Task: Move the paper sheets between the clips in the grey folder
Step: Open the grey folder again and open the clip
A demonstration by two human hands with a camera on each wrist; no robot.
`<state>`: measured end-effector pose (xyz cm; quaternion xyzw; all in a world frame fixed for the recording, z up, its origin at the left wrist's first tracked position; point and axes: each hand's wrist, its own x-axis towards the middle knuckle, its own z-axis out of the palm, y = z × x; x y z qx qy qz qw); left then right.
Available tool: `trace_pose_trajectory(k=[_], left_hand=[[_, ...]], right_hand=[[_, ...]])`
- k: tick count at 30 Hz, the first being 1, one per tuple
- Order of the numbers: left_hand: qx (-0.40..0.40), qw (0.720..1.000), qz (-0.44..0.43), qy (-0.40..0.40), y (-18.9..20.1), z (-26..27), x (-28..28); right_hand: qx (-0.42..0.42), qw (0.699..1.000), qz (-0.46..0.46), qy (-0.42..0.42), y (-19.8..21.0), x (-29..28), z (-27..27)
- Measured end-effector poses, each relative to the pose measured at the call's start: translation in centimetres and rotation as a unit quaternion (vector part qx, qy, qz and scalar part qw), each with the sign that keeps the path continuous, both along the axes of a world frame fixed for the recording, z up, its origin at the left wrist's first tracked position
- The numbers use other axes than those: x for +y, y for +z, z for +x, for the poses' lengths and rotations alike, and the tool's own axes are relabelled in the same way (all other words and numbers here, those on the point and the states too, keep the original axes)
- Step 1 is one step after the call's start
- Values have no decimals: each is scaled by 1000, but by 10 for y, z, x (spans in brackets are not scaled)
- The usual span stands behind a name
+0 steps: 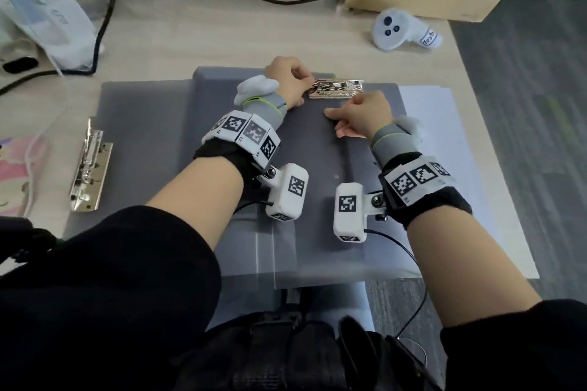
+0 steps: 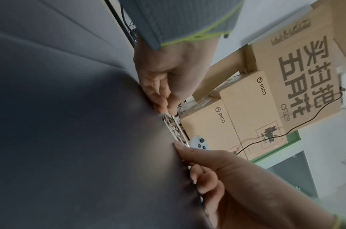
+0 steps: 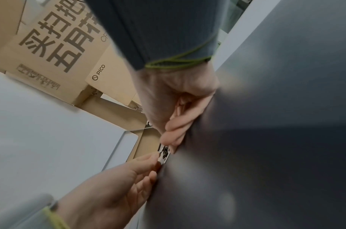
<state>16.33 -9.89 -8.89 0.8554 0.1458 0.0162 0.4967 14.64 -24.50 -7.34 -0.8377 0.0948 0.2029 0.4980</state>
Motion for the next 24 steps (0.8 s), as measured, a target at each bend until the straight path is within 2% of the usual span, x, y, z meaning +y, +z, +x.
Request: trace_pose_trajectory(k=[3, 6, 15, 18, 21, 24], left_hand=[[21, 999, 41, 12, 4, 5, 2], [35, 997, 68, -8, 3, 11, -1], [7, 992, 123, -35, 0, 9, -1], [-4, 994, 107, -36, 3, 7, 0], [-51, 993, 102, -36, 18, 9, -4], [-46, 991, 87, -95, 33, 13, -19]], right_hand=[[3, 1000, 13, -4, -2, 1, 1], [5, 1000, 12, -4, -3, 1, 4], [1, 1000, 3, -11, -1, 4, 3], [3, 1000, 0, -13, 0, 5, 1], [5, 1000, -1, -13, 1, 5, 1], [4, 1000, -2, -14, 0, 4, 1]])
